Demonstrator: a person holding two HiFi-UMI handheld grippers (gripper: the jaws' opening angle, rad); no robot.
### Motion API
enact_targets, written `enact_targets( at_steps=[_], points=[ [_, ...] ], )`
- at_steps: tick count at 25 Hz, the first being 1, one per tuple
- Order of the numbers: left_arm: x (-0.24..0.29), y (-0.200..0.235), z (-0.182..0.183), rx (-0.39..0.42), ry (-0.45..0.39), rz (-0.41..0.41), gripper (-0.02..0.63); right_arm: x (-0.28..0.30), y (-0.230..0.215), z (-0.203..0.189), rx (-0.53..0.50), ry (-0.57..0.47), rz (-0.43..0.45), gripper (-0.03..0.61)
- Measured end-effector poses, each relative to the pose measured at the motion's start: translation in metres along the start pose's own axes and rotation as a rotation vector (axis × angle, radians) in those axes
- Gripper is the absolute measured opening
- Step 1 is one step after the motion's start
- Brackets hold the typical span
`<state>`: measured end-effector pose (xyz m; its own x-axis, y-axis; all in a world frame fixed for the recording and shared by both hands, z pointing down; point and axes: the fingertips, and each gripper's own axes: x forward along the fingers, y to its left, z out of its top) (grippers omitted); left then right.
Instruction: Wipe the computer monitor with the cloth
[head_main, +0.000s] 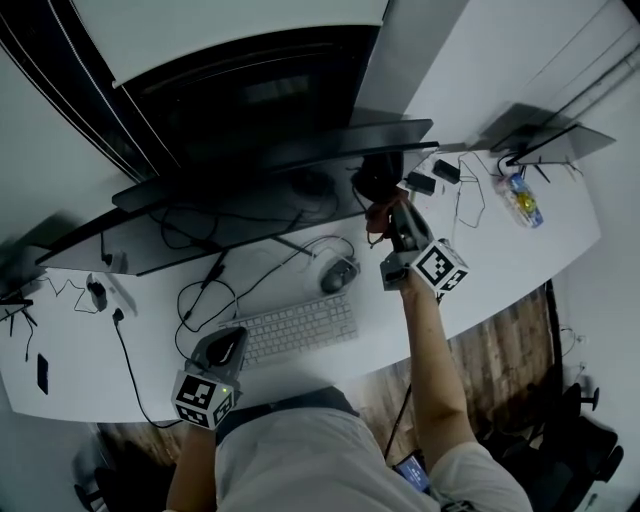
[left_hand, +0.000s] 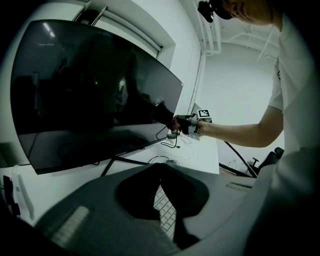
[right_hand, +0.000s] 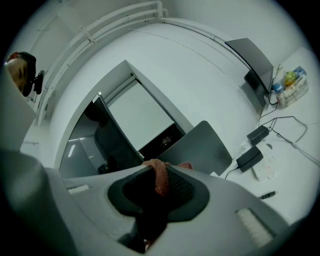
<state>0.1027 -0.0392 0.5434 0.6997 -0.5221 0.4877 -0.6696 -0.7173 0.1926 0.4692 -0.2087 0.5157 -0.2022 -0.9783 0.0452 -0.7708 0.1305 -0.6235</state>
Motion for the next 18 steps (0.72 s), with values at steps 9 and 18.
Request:
enact_targets(
  at_steps=[9, 18],
  points=[
    [-0.008, 0.0, 0.004, 0.009, -0.027, -0.006, 0.008, -0.005, 0.026, 0.029, 0.014, -0.045, 0.052, 0.071],
    [-0.013, 0.004, 0.018, 0.011, -0.068, -0.005, 0.008, -0.006, 0.058, 0.065, -0.012, -0.084, 0.091, 0.069]
  ],
)
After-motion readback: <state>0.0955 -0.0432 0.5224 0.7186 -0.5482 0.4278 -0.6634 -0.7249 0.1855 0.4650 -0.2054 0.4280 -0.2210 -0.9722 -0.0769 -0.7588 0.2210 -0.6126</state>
